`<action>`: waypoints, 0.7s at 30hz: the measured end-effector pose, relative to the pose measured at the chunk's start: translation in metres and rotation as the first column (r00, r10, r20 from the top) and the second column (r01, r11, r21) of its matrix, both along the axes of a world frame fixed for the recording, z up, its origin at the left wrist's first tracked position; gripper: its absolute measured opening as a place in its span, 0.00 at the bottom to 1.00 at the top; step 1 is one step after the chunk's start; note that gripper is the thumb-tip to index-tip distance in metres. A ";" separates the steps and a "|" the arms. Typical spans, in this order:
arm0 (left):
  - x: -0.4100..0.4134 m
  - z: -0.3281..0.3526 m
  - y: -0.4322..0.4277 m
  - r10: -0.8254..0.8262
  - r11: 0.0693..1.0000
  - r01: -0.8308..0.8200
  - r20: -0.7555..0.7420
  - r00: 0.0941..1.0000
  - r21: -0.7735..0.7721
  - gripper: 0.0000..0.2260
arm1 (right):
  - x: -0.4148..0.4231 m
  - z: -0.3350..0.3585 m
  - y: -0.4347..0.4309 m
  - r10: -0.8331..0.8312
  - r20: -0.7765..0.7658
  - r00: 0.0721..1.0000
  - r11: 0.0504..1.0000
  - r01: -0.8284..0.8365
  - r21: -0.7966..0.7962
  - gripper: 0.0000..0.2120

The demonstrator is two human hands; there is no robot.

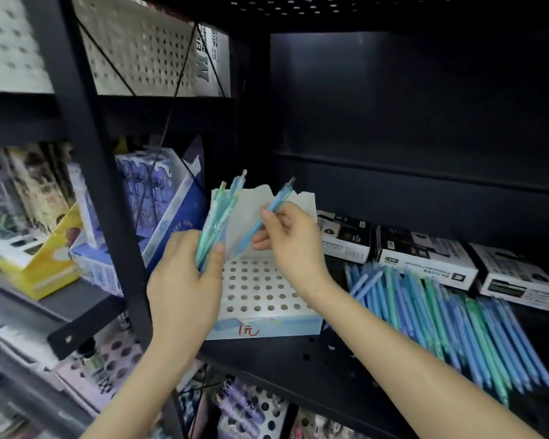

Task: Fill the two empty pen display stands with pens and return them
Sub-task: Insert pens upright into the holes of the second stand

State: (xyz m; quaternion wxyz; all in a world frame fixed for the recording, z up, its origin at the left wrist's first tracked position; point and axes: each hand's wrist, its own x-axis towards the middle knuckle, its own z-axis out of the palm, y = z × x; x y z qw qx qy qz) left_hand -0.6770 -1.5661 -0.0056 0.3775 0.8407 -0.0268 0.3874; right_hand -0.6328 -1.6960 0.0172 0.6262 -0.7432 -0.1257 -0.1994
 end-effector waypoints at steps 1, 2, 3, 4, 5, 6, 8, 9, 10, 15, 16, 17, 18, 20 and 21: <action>0.002 0.000 0.000 0.019 1.000 -0.019 -0.006 1.000 0.006 0.08 | 0.004 -0.002 0.002 -0.007 0.002 1.000 1.000 0.007 -0.024 0.08; 0.003 0.000 0.000 0.028 1.000 -0.029 -0.014 1.000 -0.006 0.07 | 0.007 -0.004 0.004 -0.013 0.003 1.000 0.999 0.013 -0.046 0.08; 0.003 0.001 -0.001 0.032 0.999 -0.032 -0.018 0.999 -0.022 0.05 | 0.011 -0.005 0.005 -0.019 -0.001 1.000 0.998 0.019 -0.065 0.08; 0.004 0.001 -0.001 0.035 0.999 -0.036 -0.016 0.999 -0.032 0.05 | 0.014 -0.006 0.005 -0.026 -0.010 1.000 0.996 0.025 -0.086 0.08; 0.005 0.001 -0.001 0.042 0.999 -0.042 -0.010 0.999 -0.030 0.05 | 0.017 -0.007 0.006 -0.032 -0.022 0.999 0.994 0.029 -0.105 0.08; 0.006 0.001 -0.001 0.045 0.999 -0.045 -0.007 0.999 -0.023 0.06 | 0.020 -0.008 0.006 -0.037 -0.031 0.999 0.992 0.032 -0.121 0.08; 0.010 0.000 0.000 0.035 0.998 -0.036 -0.032 0.999 -0.043 0.08 | 0.024 -0.009 0.007 -0.045 -0.041 0.998 0.988 0.039 -0.151 0.09; 0.012 0.000 0.001 0.018 0.997 -0.023 -0.056 0.998 -0.077 0.09 | 0.026 -0.009 0.007 -0.049 -0.048 0.998 0.984 0.040 -0.174 0.09; 0.013 0.000 0.001 -0.002 0.994 -0.007 -0.080 0.997 -0.113 0.10 | 0.028 -0.009 0.007 -0.054 -0.054 0.997 0.978 0.042 -0.207 0.09; 0.013 -0.001 -0.003 -0.084 0.984 0.067 -0.098 0.992 -0.168 0.10 | 0.032 -0.007 0.004 -0.129 0.033 0.991 0.930 0.132 -0.342 0.05; 0.013 -0.001 -0.005 -0.098 0.982 0.081 -0.094 0.991 -0.170 0.10 | 0.032 -0.008 0.003 -0.142 0.054 0.988 0.917 0.152 -0.368 0.04; 0.013 -0.001 -0.007 -0.106 0.982 0.090 -0.092 0.990 -0.166 0.10 | 0.032 -0.009 0.002 -0.152 0.071 0.986 0.898 0.168 -0.407 0.05; 0.012 0.000 -0.009 -0.109 0.983 0.094 -0.089 0.990 -0.159 0.11 | 0.032 -0.010 0.002 -0.159 0.083 0.984 0.873 0.179 -0.454 0.05; 0.011 0.001 -0.012 -0.110 0.984 0.096 -0.086 0.990 -0.153 0.11 | 0.031 -0.012 0.003 -0.178 0.092 0.980 0.830 0.199 -0.521 0.05; 0.011 0.002 -0.012 -0.112 0.982 0.097 -0.087 0.990 -0.159 0.11 | 0.031 -0.012 0.003 -0.190 0.084 0.978 0.821 0.205 -0.533 0.05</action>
